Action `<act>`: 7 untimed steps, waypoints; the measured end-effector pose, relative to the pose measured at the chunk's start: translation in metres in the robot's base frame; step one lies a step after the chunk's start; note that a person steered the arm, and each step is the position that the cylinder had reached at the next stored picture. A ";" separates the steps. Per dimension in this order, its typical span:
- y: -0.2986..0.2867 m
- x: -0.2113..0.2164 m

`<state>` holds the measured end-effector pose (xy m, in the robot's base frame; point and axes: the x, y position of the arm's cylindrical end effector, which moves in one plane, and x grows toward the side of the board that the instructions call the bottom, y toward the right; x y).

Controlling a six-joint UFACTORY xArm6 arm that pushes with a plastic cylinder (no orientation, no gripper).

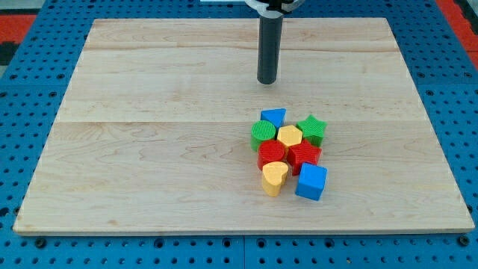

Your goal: Slide your arm towards the bottom right corner

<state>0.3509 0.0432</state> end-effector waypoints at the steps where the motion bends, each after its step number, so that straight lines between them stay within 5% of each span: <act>1: -0.003 0.000; 3: -0.015 0.001; 5: 0.117 0.011; 7: 0.225 0.135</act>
